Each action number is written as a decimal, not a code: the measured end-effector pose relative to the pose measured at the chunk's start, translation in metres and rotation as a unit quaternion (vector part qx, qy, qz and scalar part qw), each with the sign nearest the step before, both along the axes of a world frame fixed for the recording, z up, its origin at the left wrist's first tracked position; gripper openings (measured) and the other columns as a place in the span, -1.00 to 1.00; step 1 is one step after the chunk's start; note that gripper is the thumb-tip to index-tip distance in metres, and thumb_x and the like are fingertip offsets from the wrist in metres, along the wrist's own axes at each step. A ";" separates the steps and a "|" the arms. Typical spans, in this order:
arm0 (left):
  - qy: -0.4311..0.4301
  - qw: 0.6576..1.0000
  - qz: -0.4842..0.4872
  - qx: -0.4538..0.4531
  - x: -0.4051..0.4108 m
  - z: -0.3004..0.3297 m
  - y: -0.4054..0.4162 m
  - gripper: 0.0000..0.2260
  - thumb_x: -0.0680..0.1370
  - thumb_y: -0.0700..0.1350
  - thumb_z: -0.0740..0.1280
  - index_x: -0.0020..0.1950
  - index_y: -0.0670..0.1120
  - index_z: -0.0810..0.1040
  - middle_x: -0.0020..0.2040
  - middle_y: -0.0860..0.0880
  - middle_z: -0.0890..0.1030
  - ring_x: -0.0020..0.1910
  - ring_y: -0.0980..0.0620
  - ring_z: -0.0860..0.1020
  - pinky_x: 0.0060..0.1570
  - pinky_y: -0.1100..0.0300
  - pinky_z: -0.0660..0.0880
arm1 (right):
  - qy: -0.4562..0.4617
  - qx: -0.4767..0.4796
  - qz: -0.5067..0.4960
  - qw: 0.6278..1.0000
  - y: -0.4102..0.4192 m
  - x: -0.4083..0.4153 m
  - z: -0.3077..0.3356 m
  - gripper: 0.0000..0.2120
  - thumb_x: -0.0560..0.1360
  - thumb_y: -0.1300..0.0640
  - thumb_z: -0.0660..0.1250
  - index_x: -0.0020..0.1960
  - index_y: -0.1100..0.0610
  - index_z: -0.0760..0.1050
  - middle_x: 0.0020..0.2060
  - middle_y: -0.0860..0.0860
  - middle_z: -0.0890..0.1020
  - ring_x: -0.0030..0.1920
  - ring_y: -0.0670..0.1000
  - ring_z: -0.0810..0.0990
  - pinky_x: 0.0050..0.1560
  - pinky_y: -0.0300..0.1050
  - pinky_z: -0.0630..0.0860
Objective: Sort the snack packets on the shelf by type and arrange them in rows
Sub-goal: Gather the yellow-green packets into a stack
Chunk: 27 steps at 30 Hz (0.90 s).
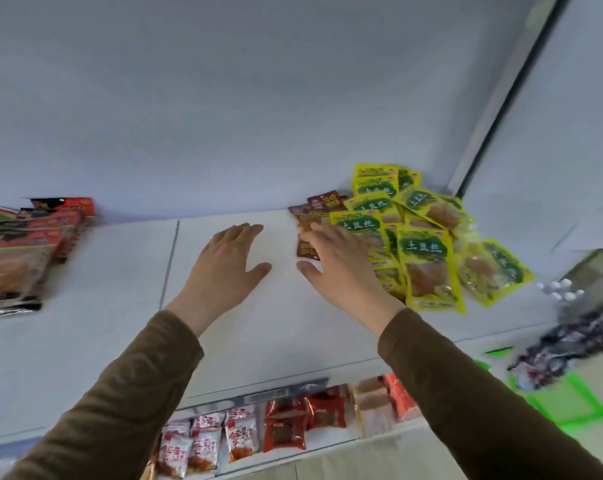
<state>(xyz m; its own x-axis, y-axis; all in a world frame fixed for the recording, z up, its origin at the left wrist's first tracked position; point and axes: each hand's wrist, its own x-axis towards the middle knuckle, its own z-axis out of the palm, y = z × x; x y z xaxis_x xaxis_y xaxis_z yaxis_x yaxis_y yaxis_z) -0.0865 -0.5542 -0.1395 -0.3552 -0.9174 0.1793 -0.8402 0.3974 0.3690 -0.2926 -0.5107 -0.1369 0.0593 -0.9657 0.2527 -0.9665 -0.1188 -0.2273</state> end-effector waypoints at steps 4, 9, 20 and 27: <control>0.003 1.000 -0.011 0.012 -0.052 -0.002 0.010 -0.39 0.62 0.09 0.36 0.63 0.03 0.23 0.63 -0.02 0.28 0.60 -0.07 0.21 0.55 0.04 0.15 | 0.001 0.006 -0.017 1.000 0.008 -0.052 -0.002 -0.52 0.61 -0.13 0.27 0.49 -0.03 0.37 0.49 -0.04 0.39 0.51 0.09 0.26 0.50 0.15 0.17; 0.008 0.999 -0.029 0.024 -0.096 -0.001 0.008 -0.38 0.62 0.09 0.36 0.63 0.01 0.24 0.61 -0.04 0.30 0.58 -0.09 0.23 0.52 0.04 0.19 | -0.014 -0.002 -0.022 1.000 0.008 -0.093 -0.006 -0.56 0.62 -0.10 0.26 0.48 -0.05 0.37 0.49 -0.06 0.39 0.52 0.07 0.25 0.51 0.18 0.17; 0.037 0.996 0.001 0.083 -0.166 -0.020 -0.009 -0.39 0.64 0.10 0.32 0.64 0.02 0.21 0.60 -0.05 0.31 0.54 -0.14 0.31 0.48 -0.09 0.32 | -0.005 0.010 -0.099 0.995 0.008 -0.195 -0.014 -0.39 0.58 -0.20 0.29 0.55 -0.03 0.24 0.50 -0.02 0.36 0.51 0.12 0.25 0.43 0.16 0.29; 0.061 0.986 0.112 0.107 -0.207 -0.035 -0.020 -0.27 0.61 0.22 0.31 0.66 -0.06 0.13 0.59 -0.15 0.34 0.53 -0.24 0.31 0.49 -0.17 0.28 | -0.013 0.057 -0.106 0.993 -0.006 -0.246 -0.032 0.13 0.37 -0.48 0.33 0.65 0.02 -0.16 0.45 0.13 0.39 0.42 0.21 0.35 0.35 0.11 0.40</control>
